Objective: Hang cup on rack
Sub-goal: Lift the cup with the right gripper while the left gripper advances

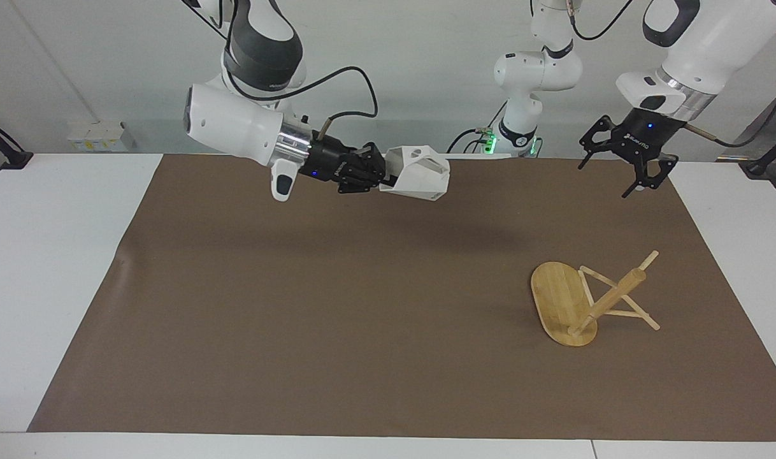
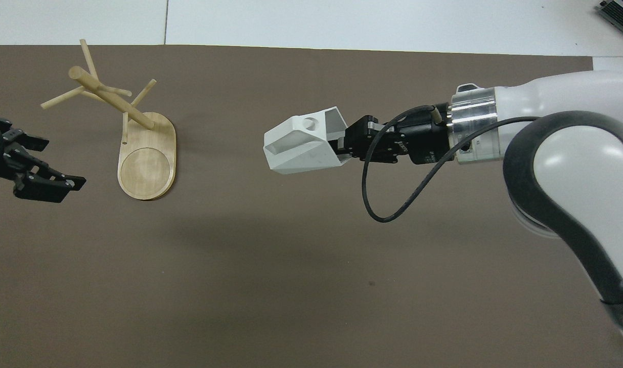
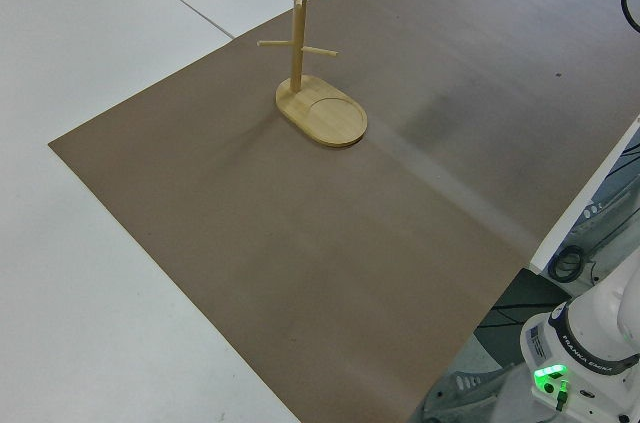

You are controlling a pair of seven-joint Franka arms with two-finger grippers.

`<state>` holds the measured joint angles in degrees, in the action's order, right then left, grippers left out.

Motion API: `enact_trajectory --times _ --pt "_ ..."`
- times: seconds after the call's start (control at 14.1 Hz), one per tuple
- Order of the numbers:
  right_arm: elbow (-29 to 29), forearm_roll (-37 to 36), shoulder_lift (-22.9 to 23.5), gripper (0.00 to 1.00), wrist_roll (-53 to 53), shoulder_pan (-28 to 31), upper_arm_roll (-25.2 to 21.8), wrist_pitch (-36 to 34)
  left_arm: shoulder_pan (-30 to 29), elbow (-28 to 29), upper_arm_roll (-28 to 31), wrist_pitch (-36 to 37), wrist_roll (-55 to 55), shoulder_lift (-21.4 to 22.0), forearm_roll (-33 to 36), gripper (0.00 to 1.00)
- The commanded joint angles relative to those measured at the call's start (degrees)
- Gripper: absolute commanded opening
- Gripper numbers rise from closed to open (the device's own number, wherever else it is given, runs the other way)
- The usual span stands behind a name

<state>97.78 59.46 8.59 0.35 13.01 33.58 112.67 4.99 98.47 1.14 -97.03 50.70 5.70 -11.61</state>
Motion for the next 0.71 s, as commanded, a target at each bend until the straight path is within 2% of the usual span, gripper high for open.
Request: enact_trajectory --times 0.0,0.21,0.35,0.64 --pt "-2.5 3.0 0.5 0.0 1.0 0.1 3.9 0.2 1.2 5.6 -0.9 -1.8 8.6 3.7 -0.7 1.0" --pt "-2.7 9.9 0.2 0.0 1.1 -3.2 4.3 5.6 3.0 7.4 -1.2 -4.7 11.6 4.5 0.0 1.0" --pt "-2.7 10.1 0.3 0.0 1.8 -5.9 4.2 10.4 2.9 6.6 -1.3 -2.1 13.1 4.5 -0.5 1.0" --pt "-2.6 10.1 0.3 0.0 2.3 -6.8 4.3 11.2 3.3 2.5 -1.4 3.4 15.3 4.4 -3.7 1.0"
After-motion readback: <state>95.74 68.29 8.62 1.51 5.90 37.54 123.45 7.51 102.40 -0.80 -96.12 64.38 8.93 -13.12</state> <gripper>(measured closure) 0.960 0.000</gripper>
